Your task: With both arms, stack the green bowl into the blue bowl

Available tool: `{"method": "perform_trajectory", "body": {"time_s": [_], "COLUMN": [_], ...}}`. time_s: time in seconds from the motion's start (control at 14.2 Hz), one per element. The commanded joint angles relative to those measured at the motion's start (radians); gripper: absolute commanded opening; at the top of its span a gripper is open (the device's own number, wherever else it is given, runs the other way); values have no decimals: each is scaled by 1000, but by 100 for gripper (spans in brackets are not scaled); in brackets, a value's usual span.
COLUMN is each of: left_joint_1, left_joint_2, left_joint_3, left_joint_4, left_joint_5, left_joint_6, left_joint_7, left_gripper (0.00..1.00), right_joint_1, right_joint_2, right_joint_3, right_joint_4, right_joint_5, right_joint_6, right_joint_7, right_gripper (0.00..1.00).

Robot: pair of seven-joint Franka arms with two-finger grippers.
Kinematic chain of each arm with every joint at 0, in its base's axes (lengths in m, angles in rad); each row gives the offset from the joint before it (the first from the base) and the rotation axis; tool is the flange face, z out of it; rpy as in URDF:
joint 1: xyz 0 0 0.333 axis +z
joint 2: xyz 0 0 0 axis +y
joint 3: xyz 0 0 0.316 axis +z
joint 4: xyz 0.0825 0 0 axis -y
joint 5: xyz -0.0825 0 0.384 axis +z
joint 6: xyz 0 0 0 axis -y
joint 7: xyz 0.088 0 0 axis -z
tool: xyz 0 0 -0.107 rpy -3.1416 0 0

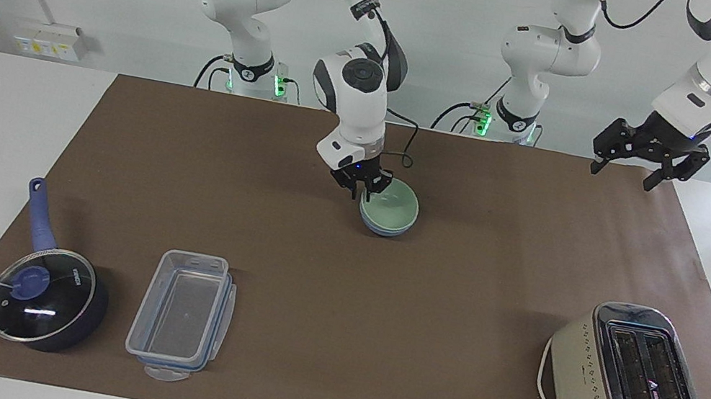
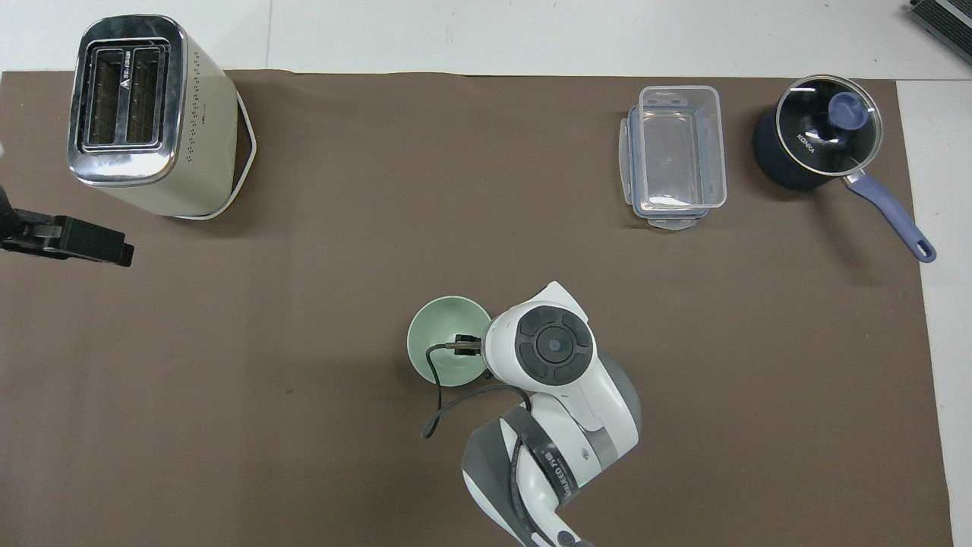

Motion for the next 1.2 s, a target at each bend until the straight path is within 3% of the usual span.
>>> {"method": "perform_trajectory", "body": {"time_s": [0.0,0.21,0.49,0.92,1.13], "left_joint_1": [10,10,7,9,9], "left_joint_2": [-10,-8,-8,-8,-8], "left_joint_3": [-8,-8,-10,-10,-10], "left_joint_4": [4,6,6,6,6], "left_joint_5": [18,18,17,17,17], "left_joint_6": [-13,-4,-5,-11,-11], "left_joint_7": [4,4,5,4,4], "left_gripper": [100,100,100,100,100], "right_joint_1": [-22,-85,-205,-386,-456], "right_joint_2": [-12,-67,-113,-226,-239], "right_joint_3": [-3,-11,-9,-11,-12], "right_joint_4": [32,73,184,288,375], "right_joint_5": [20,-8,-136,-140,-138], "right_joint_6": [3,-49,-202,-428,-558], "right_joint_7": [-4,-22,-110,-286,-353], "right_gripper": [100,100,100,100,100]}}
